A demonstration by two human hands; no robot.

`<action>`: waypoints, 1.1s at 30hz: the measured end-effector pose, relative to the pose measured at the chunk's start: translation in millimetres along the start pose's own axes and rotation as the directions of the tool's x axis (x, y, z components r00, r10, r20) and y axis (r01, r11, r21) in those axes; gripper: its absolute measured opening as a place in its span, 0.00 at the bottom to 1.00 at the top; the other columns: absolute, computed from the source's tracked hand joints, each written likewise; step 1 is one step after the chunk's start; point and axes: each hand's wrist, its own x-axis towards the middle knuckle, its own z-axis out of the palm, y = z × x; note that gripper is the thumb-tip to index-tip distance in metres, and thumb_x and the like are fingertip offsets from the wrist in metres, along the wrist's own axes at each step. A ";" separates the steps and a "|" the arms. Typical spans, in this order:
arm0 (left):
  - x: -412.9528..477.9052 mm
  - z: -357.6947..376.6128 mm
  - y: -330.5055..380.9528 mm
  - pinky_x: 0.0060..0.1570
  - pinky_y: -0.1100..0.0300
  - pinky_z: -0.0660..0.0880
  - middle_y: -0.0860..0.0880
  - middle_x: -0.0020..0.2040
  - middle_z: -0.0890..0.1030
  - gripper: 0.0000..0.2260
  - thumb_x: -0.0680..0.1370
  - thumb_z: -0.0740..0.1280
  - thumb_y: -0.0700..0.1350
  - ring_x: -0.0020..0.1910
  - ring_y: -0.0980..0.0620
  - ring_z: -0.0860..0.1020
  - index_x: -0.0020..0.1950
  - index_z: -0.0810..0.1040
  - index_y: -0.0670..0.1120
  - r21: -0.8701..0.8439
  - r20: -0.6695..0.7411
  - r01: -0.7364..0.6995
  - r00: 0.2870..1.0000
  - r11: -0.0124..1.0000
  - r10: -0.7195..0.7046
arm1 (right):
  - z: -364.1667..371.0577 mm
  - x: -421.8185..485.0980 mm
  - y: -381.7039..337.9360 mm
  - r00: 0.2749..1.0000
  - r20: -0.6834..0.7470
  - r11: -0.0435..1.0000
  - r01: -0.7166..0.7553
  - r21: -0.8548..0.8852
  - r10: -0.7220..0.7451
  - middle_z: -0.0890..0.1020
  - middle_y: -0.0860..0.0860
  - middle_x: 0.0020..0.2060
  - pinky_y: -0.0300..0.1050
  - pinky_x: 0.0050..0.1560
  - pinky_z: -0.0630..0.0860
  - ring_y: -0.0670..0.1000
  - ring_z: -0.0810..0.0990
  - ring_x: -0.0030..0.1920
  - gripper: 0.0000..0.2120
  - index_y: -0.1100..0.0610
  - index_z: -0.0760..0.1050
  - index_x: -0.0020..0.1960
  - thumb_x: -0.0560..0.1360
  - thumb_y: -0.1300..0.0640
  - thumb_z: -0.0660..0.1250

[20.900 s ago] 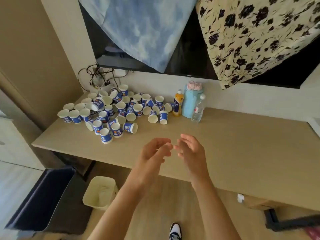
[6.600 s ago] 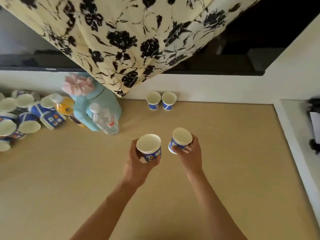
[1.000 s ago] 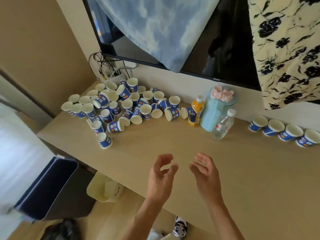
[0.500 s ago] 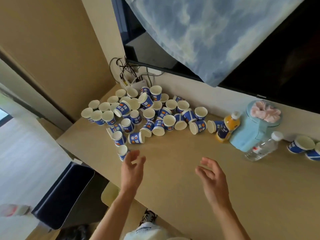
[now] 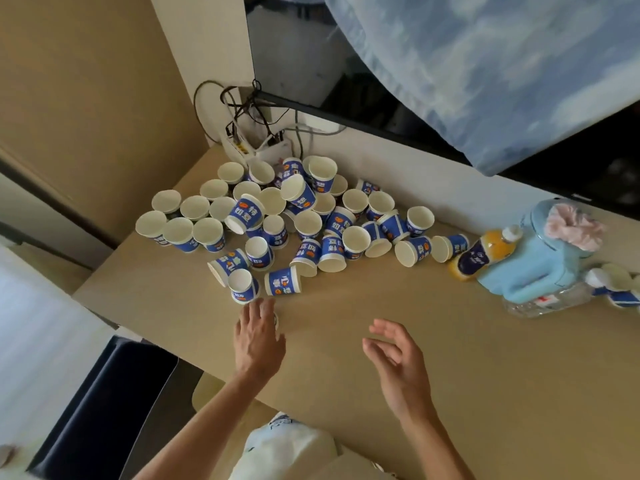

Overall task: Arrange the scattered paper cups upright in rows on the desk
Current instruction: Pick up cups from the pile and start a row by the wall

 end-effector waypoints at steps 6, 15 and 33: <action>8.6 5.6 -18.3 0.58 0.51 0.78 0.46 0.67 0.73 0.31 0.69 0.75 0.37 0.64 0.43 0.72 0.71 0.73 0.49 0.037 0.005 -0.061 0.998 0.997 0.061 | 26.6 2.7 -5.2 0.999 -0.038 0.999 -0.016 -0.034 0.014 0.83 0.49 0.56 0.34 0.49 0.77 0.42 0.84 0.51 0.15 0.50 0.77 0.58 0.77 0.65 0.72; -2.5 -4.3 -33.7 0.49 0.55 0.78 0.51 0.64 0.74 0.22 0.77 0.71 0.48 0.61 0.48 0.73 0.70 0.73 0.51 -0.163 0.087 -0.073 0.992 0.984 0.088 | 54.6 -6.4 5.2 0.997 -0.018 0.995 -0.074 -0.065 0.073 0.83 0.50 0.54 0.40 0.50 0.76 0.45 0.85 0.48 0.14 0.49 0.77 0.58 0.75 0.59 0.75; -40.3 -58.6 23.7 0.58 0.66 0.73 0.62 0.58 0.80 0.27 0.69 0.74 0.62 0.59 0.62 0.76 0.66 0.74 0.60 -0.748 0.096 -0.180 0.923 0.639 0.372 | 72.4 -9.8 -5.0 0.963 -0.104 0.911 -0.197 0.362 0.249 0.85 0.59 0.55 0.50 0.52 0.77 0.57 0.84 0.53 0.49 0.54 0.77 0.66 0.51 0.31 0.82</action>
